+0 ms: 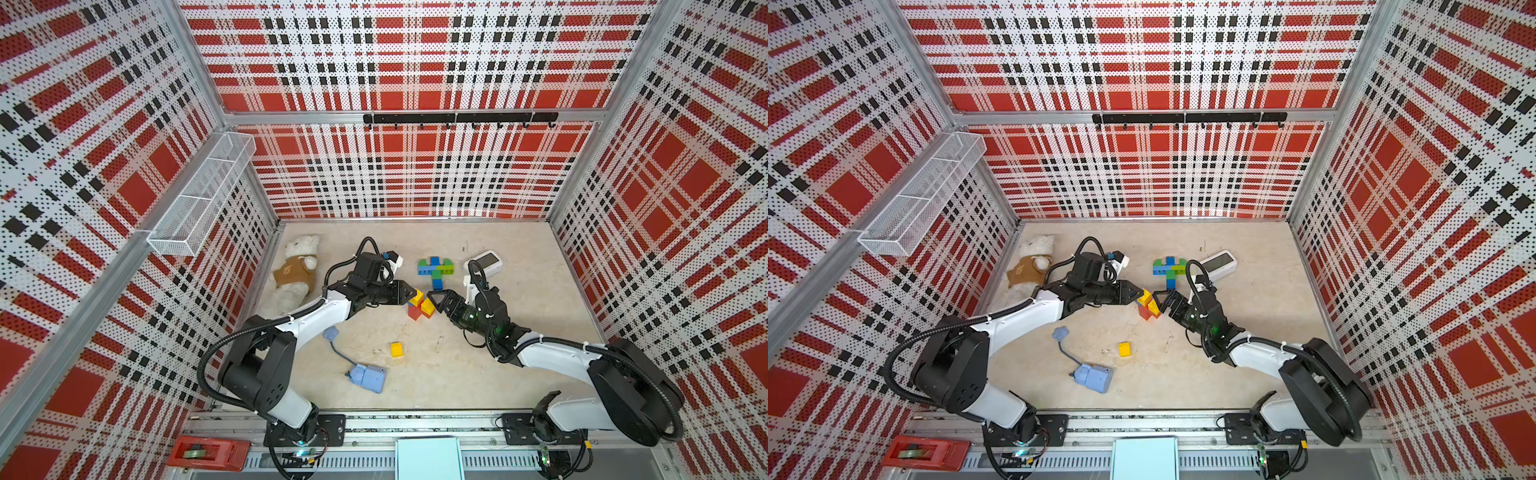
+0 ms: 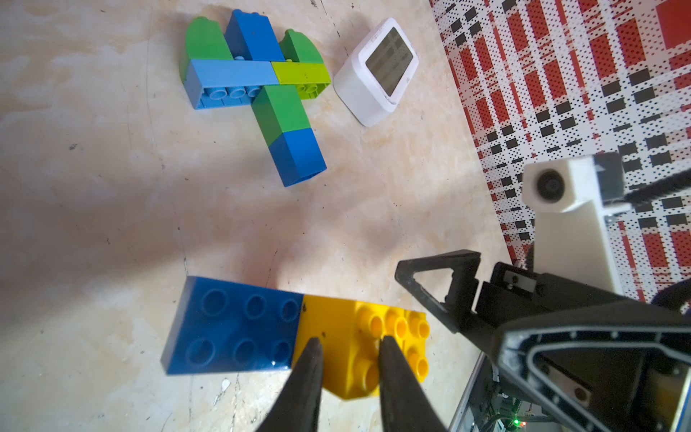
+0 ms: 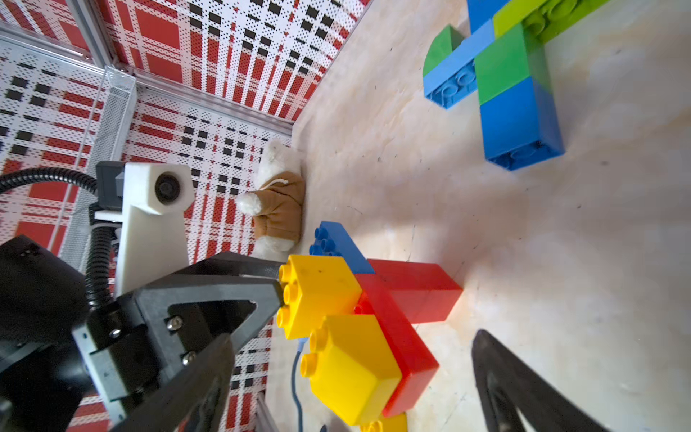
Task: Assemble a fork with lego
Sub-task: Assemble the lego brick with the lego brick.
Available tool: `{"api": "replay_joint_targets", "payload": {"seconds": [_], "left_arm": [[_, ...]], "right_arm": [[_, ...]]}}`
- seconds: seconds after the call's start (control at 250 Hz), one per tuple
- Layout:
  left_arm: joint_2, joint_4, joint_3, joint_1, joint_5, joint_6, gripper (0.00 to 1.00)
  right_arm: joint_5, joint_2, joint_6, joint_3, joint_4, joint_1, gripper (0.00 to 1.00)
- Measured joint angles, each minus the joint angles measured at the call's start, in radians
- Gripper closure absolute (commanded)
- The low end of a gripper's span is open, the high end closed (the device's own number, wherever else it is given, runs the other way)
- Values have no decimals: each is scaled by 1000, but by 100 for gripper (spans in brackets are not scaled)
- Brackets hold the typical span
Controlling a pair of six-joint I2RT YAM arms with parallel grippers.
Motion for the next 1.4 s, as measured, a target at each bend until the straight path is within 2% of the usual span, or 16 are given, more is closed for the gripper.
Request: {"api": "replay_joint_targets", "payload": {"seconds": [0.208, 0.544, 0.62, 0.908, 0.98, 1.06, 1.264, 1.356, 1.401], "left_arm": [[0, 0, 0, 0, 0, 0, 71], [0, 0, 0, 0, 0, 0, 71], [0, 0, 0, 0, 0, 0, 71], [0, 0, 0, 0, 0, 0, 71], [0, 0, 0, 0, 0, 1, 71], [0, 0, 0, 0, -3, 1, 71], [0, 3, 0, 8, -10, 0, 71], [0, 3, 0, 8, -11, 0, 71], [0, 4, 0, 8, -12, 0, 71]], "right_arm": [[-43, 52, 91, -19, 66, 12, 1], [-76, 98, 150, -19, 140, 13, 15], [-78, 103, 152, -19, 145, 13, 22], [-80, 123, 164, -29, 159, 13, 29], [-80, 124, 167, -35, 176, 13, 33], [-79, 133, 181, -40, 202, 12, 42], [-79, 155, 206, -52, 276, 11, 52], [-78, 166, 211, -55, 297, 11, 52], [-77, 170, 213, -56, 306, 11, 44]]}}
